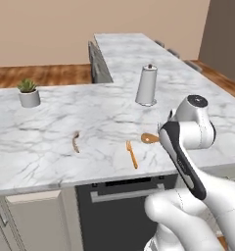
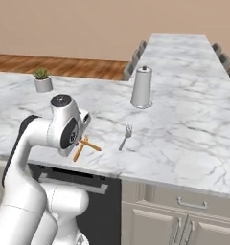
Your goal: Organize the utensils by type. Pick up the wooden spoons from the counter and place them in the open cabinet. Then pick up the metallic utensils from the counter and place them in the open drawer.
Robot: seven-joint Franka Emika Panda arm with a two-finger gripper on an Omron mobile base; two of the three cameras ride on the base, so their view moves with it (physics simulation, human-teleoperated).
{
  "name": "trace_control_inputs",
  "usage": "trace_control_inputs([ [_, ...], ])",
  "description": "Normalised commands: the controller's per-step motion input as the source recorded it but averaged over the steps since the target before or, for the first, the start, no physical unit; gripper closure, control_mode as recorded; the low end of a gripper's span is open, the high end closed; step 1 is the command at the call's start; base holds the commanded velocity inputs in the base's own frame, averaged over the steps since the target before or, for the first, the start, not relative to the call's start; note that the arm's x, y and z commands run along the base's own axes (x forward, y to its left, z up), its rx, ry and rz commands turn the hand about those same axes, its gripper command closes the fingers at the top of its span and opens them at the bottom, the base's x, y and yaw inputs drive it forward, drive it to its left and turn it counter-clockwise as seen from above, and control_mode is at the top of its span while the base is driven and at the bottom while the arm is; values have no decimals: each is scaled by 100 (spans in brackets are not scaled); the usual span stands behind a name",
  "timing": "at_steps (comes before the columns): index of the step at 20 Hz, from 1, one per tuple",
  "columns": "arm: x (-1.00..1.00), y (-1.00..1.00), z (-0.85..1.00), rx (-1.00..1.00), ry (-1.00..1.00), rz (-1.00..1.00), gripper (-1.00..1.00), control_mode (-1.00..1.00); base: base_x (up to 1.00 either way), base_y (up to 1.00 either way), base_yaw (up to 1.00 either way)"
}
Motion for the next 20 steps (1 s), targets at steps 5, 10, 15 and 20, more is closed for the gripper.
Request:
trace_control_inputs([
  [5, 0, 0, 0, 0, 0, 0, 100, 100, -32, -10, 67],
  [10, 0, 0, 0, 0, 0, 0, 100, 100, -30, -10, 98],
  [15, 0, 0, 0, 0, 0, 0, 100, 100, -18, -5, 100],
  [20, 0, 0, 0, 0, 0, 0, 100, 100, -4, 0, 100],
])
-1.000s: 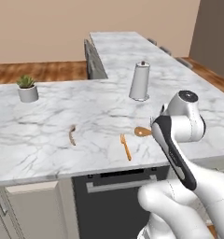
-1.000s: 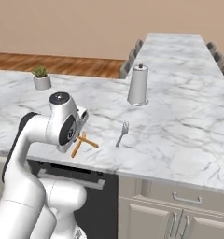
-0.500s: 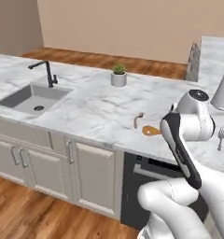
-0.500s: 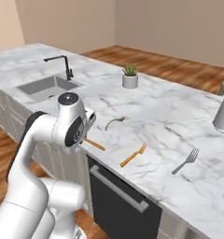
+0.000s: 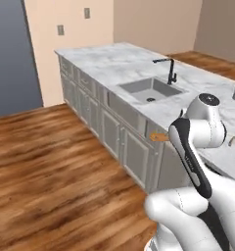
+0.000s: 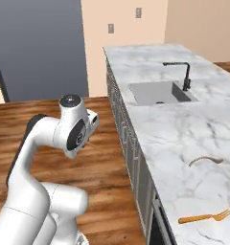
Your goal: Organize the utensils by type. Pick up the wooden spoons from the counter and place them in the open cabinet. Then pick up the metallic utensils from the counter and place them in the open drawer.
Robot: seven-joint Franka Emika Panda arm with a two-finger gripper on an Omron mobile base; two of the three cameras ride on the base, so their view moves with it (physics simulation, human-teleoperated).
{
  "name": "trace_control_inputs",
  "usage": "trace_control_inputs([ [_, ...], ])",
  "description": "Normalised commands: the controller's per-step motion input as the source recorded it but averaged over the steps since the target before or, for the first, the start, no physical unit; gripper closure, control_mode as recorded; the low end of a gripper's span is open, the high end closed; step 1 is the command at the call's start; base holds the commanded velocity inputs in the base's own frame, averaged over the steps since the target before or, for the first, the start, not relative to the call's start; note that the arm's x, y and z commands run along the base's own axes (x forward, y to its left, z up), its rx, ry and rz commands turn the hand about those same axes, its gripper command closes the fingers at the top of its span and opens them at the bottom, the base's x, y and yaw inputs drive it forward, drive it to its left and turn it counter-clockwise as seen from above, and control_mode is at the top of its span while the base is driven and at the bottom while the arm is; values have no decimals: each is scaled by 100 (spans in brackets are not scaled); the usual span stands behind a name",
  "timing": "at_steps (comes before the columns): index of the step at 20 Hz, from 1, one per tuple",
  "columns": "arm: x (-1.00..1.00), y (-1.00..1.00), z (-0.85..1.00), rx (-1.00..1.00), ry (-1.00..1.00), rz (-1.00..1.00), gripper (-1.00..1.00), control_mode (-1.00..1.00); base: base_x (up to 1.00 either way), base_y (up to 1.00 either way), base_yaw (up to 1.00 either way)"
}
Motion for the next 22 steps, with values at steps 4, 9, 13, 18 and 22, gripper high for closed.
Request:
trace_control_inputs([
  [4, 0, 0, 0, 0, 0, 0, 100, 100, 0, 0, 100],
  [9, 0, 0, 0, 0, 0, 0, 100, 100, 0, 0, 100],
  [13, 0, 0, 0, 0, 0, 0, 100, 100, 6, 0, 100],
  [18, 0, 0, 0, 0, 0, 0, 100, 100, 35, -5, 85],
  [22, 0, 0, 0, 0, 0, 0, 100, 100, 81, -39, 0],
])
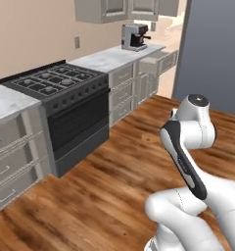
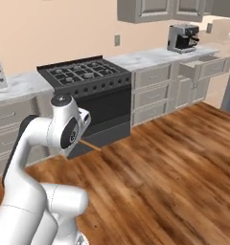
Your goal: Organize the utensils by type. Pick up the wooden spoons from the counter and place them in the open cabinet. Then pick up the metallic utensils from the counter and place them in the open drawer.
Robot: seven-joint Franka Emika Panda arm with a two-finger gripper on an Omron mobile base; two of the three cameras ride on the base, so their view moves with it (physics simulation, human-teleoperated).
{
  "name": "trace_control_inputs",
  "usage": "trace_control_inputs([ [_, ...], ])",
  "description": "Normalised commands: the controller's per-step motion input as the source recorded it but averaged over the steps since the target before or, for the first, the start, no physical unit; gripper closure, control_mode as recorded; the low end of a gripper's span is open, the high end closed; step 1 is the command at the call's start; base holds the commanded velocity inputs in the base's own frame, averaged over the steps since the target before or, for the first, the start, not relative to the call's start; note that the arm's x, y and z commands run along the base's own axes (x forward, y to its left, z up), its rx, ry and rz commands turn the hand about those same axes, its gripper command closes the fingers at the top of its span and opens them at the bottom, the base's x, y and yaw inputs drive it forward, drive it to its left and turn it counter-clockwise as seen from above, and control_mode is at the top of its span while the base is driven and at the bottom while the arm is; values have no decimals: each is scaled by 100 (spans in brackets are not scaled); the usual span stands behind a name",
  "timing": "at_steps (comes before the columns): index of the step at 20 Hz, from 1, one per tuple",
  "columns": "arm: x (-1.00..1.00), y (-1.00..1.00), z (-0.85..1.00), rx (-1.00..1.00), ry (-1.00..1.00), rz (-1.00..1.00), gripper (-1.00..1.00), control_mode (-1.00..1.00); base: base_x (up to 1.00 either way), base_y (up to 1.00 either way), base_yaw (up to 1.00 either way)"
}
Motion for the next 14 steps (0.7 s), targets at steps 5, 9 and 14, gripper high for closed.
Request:
trace_control_inputs([
  [5, 0, 0, 0, 0, 0, 0, 100, 100, 83, -39, 0],
  [9, 0, 0, 0, 0, 0, 0, 100, 100, 77, -38, 0],
  [14, 0, 0, 0, 0, 0, 0, 100, 100, 77, -35, 0],
])
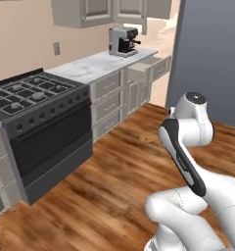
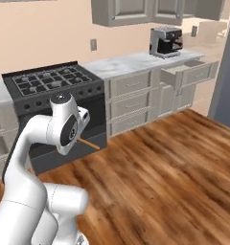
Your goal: Organize the utensils by type. Pick up the wooden spoons from the counter and place them in the open cabinet. Then pick up the metallic utensils from the counter and place them in the open drawer.
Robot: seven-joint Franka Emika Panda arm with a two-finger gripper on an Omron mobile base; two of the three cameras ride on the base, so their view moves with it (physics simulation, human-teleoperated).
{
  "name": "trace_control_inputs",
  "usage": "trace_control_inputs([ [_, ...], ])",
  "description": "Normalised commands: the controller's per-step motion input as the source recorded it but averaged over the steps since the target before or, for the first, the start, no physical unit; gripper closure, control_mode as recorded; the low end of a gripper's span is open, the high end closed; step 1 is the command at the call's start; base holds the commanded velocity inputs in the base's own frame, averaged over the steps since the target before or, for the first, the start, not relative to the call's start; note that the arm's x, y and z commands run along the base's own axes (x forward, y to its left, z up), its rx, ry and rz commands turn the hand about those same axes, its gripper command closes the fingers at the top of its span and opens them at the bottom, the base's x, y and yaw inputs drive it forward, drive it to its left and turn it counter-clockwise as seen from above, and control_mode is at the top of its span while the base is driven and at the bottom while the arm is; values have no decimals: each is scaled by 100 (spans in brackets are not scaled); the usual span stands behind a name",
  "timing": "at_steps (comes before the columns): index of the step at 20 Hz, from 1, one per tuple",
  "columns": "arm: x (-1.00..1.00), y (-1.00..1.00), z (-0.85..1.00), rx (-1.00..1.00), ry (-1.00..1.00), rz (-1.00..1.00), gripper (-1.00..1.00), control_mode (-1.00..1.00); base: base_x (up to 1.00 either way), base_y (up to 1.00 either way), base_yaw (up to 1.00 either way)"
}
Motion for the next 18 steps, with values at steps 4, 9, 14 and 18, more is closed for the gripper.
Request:
trace_control_inputs([
  [4, 0, 0, 0, 0, 0, 0, 100, 100, 84, -46, 1],
  [9, 0, 0, 0, 0, 0, 0, 100, 100, 89, -52, 0],
  [14, 0, 0, 0, 0, 0, 0, 100, 100, 91, -52, 0],
  [18, 0, 0, 0, 0, 0, 0, 100, 100, 91, -52, 0],
])
